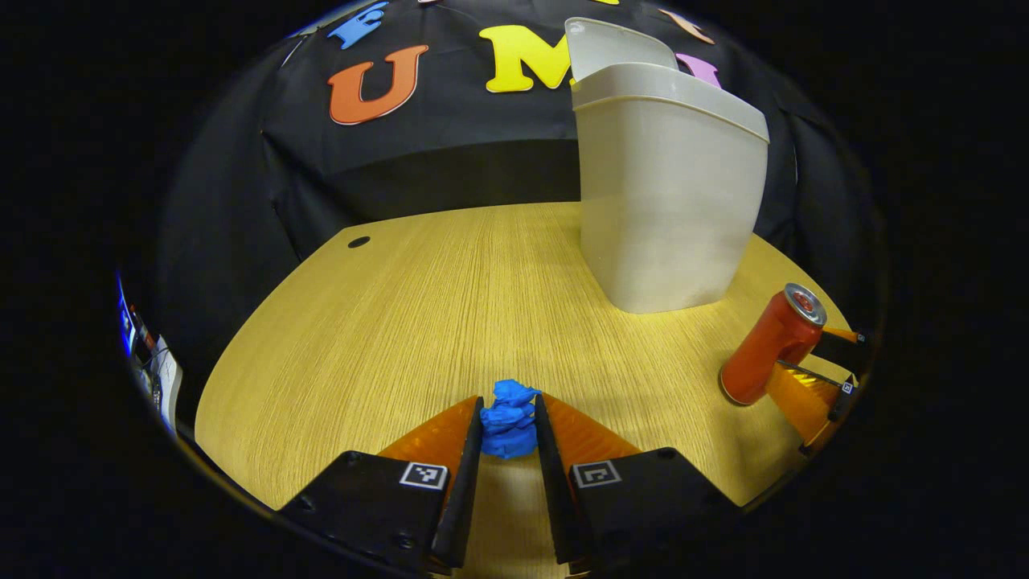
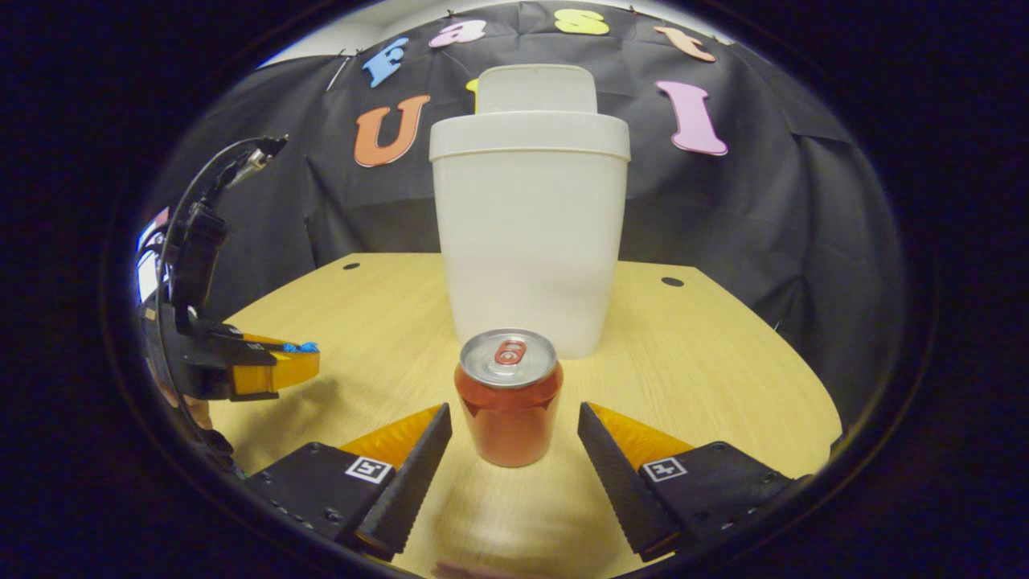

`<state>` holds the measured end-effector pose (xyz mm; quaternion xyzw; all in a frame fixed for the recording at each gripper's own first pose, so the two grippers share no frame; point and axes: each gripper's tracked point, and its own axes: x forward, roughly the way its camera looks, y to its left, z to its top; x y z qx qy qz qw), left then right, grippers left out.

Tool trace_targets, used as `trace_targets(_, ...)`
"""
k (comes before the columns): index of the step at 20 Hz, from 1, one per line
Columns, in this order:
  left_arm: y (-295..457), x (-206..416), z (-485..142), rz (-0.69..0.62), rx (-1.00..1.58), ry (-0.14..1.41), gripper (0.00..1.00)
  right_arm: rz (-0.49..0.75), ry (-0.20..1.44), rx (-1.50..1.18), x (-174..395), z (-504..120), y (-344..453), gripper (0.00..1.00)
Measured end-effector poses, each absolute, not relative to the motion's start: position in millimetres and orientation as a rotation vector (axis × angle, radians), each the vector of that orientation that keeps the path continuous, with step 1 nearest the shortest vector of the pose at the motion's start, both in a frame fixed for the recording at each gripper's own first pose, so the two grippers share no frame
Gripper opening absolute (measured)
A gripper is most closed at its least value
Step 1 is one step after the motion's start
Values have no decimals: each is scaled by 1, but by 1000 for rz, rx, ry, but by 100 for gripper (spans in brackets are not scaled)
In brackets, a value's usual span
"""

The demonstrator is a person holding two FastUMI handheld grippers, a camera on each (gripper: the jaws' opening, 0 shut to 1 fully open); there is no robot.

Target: Press the lid of the desktop garbage bin to open it, pick up the crumpled paper on the desktop and throw it into the bin, then pick up the pop can on the desktop and drop it into the bin, and finally close the garbage bin lid.

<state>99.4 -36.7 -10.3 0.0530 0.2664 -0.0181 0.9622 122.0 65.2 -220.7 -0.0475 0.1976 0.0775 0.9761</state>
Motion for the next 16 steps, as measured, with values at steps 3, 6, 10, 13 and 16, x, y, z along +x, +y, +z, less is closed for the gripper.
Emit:
trace_targets(3,-59,117,56,-30,117,518,42,162,385,-49,131,-225,68,96)
trace_targets(6,-60,116,58,-25,124,508,42,179,389,-16,133,-230,72,89)
trace_targets(10,-62,111,64,-8,139,489,42,165,384,-13,138,-233,67,82)
trace_targets(13,-58,113,63,8,141,463,42,149,370,-7,135,-225,62,81)
trace_targets(16,-62,107,84,23,159,400,42,141,338,-14,128,-208,56,80)
